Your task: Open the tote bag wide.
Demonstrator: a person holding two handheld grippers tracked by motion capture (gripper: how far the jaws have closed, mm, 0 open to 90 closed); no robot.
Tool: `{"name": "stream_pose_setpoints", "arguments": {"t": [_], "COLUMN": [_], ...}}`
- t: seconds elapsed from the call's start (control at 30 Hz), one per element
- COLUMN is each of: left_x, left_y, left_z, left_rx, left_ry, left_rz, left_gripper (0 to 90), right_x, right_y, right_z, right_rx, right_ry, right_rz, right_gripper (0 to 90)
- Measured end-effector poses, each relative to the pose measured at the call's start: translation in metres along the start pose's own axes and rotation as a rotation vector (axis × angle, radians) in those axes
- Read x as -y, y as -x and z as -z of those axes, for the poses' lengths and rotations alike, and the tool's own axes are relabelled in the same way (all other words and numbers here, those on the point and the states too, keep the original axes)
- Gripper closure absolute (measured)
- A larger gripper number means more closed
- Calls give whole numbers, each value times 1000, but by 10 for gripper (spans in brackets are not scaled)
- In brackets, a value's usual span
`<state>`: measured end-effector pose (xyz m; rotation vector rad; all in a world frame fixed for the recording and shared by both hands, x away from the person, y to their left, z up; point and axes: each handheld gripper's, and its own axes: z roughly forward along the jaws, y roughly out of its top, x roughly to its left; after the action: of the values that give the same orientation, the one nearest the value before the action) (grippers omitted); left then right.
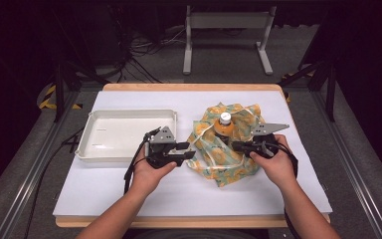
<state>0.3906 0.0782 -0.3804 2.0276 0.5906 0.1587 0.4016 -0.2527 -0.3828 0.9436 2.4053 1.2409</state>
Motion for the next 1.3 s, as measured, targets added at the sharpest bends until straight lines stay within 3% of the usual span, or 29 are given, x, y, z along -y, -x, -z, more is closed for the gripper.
{"name": "stream_pose_setpoints", "arguments": {"t": [0.27, 0.47, 0.6, 0.67, 0.8, 0.97, 1.23, 1.3], "left_x": [0, -3, -9, -11, -18, -25, -33, -34], "left_y": [2, 4, 7, 8, 11, 20, 33, 36], "left_z": [-4, -11, -22, -27, -37, -52, -78, -85], "left_rx": [11, 25, 37, 53, 86, 118, 175, 185], "left_ry": [-4, 4, 9, 13, 29, 22, 29, 18], "left_rz": [-5, -1, -9, -2, 0, -33, -69, -100], "left_gripper": [594, 590, 586, 585, 582, 575, 576, 575], "right_x": [21, 25, 23, 23, 23, 26, 26, 26], "right_y": [20, 15, 7, 3, -2, -2, -1, 0], "right_z": [-4, -9, -14, -17, -22, -24, -23, -23], "right_rx": [58, 52, 52, 55, 84, 92, 84, 83], "right_ry": [-54, -51, -29, -14, -11, -1, 11, 15], "right_rz": [-65, -63, -51, -38, 7, 2, -9, -13], "right_gripper": [797, 694, 495, 351, 240, 190, 188, 188]}}
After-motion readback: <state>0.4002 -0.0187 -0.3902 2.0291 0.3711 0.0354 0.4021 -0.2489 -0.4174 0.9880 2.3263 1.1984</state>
